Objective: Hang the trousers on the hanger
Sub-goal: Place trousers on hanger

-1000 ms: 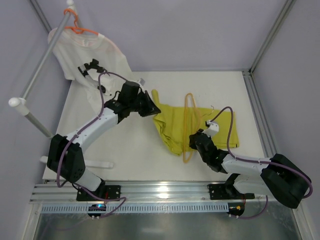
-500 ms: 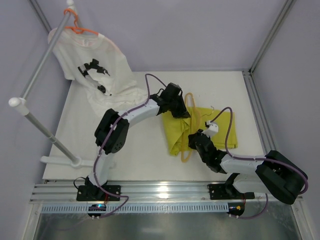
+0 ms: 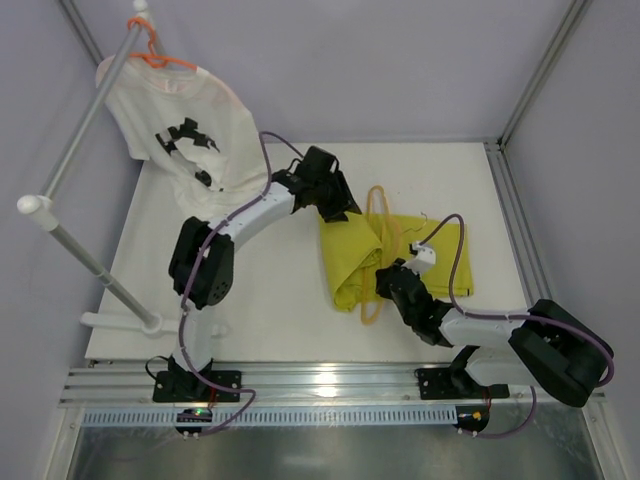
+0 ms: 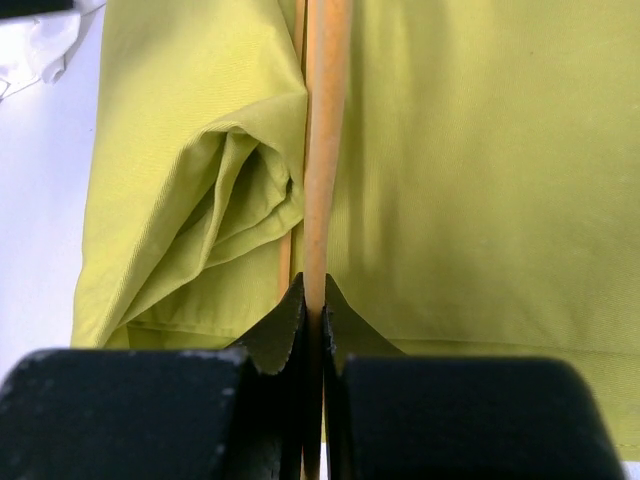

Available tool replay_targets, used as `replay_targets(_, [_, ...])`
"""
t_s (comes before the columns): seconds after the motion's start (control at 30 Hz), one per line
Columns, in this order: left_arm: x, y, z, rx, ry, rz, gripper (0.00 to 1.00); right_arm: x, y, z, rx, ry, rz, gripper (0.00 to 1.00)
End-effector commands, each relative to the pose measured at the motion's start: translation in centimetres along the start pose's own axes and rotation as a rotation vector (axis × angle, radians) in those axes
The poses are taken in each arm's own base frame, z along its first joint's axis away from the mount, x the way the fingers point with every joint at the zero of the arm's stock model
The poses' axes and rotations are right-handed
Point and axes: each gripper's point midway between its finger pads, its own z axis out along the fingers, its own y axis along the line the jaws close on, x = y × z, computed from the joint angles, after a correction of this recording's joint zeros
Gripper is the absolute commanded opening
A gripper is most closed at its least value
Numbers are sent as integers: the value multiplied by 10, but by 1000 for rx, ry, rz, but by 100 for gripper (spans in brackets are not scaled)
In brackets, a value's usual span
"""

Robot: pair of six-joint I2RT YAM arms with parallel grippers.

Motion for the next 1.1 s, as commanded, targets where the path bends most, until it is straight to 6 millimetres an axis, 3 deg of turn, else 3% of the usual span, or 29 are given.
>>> replay_targets(0.0, [-15,16,-41,-82,-51,66,45,27,-14,-4,26,104,-85,4])
replay_targets(0.03, [-9,24,-38,-96,-30,63,41,26,-14,-4,28,104,-86,4])
replay_targets(0.1, [4,22,-28,-48,7,68,36,25,-13,-4,26,109,-91,4])
replay_targets(0.13, [23,29,-19,-46,50,70,34,24,-11,-5,19,108,-90,4])
replay_targets(0.2, [36,20,-8,14,69,83,34,21,-8,-7,10,107,-92,4])
replay_targets(0.27, [63,13,4,51,131,112,35,19,-5,-9,-2,113,-107,4])
replay_targets(0.43, [98,22,36,72,207,114,35,14,10,-14,-56,131,-139,4])
replay_targets(0.67, [101,32,42,55,207,114,35,11,22,-24,-113,155,-148,18])
replay_targets(0.8, [89,31,36,67,173,106,37,12,20,-33,-118,164,-154,28])
replay_targets(0.87, [82,36,35,52,154,105,38,13,18,-38,-117,166,-150,29])
replay_targets(1.07, [85,54,43,-3,170,83,39,9,11,-45,-116,148,-138,29])
